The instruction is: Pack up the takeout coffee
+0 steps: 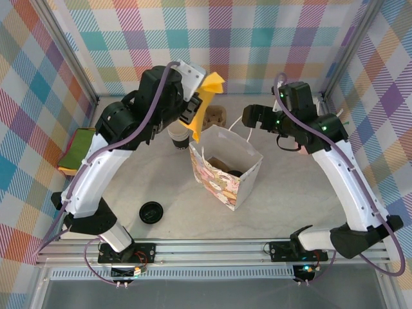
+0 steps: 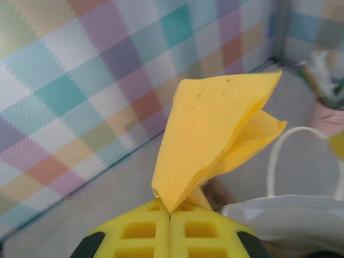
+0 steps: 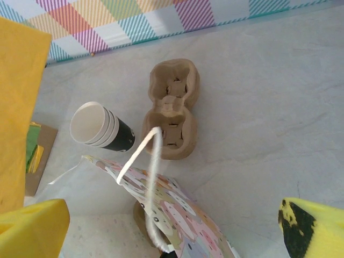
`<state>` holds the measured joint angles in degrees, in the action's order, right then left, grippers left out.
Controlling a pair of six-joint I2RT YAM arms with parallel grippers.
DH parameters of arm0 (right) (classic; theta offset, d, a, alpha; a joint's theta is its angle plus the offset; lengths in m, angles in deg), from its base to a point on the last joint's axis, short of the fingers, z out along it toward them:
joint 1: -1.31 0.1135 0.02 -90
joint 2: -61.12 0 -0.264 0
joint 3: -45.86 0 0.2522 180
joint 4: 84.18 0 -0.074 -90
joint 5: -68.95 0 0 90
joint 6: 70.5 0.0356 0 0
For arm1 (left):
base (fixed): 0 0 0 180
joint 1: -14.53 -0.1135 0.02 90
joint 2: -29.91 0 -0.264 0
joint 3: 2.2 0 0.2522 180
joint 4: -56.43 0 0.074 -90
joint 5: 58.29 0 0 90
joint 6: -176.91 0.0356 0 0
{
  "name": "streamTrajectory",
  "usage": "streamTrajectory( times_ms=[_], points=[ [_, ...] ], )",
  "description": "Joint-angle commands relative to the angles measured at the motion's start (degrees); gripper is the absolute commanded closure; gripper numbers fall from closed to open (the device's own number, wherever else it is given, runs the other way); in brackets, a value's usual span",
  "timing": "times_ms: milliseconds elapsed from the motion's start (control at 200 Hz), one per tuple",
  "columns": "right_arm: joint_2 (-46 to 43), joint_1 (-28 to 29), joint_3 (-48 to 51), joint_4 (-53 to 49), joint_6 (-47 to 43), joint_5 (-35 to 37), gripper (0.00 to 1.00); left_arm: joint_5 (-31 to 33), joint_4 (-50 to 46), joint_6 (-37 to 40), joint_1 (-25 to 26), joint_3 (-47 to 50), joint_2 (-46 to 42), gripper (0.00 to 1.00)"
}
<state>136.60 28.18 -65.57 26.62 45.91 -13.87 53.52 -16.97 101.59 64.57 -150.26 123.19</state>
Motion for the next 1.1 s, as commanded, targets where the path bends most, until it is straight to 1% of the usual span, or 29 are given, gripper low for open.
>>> streamTrajectory(
  times_ms=[0,45,160,240,360,530,770,885,1095],
  points=[
    [-1.29,-0.57,1.14,-0.46,1.58,2.61,0.01,-6.87,2.44,1.82,2.28,0.82,-0.80,1.00],
    [-1.63,-0.66,1.32,-0.55,1.65,2.99,0.01,-7.76,3.13,1.85,2.43,2.95,-1.96,1.00],
    [-2.09,-0.77,1.86,-0.63,1.85,3.45,0.01,-13.81,5.50,1.32,2.47,8.38,-5.74,1.00],
    [-2.27,-0.86,2.43,-0.57,2.26,3.29,0.01,-16.47,8.74,0.89,2.43,11.78,-8.30,1.00],
    [-2.18,-0.86,2.78,-0.51,2.71,2.86,0.01,-16.50,10.12,0.80,2.43,13.18,-9.34,1.00],
    [-2.36,-0.88,2.88,-0.46,2.71,2.93,0.01,-14.83,5.14,0.74,2.43,15.49,-9.05,1.00],
    [-1.42,-0.95,2.61,-0.63,2.36,2.85,0.01,-15.53,2.75,-1.97,2.43,20.75,-12.00,1.00],
    [-0.88,-0.95,2.13,-0.52,2.21,2.49,0.01,-16.00,0.56,-3.08,2.43,21.16,-11.64,1.00],
    [-0.78,-0.95,2.48,-0.24,2.48,1.75,0.01,-15.96,1.82,-3.77,2.43,24.77,-11.33,1.00]
  ],
)
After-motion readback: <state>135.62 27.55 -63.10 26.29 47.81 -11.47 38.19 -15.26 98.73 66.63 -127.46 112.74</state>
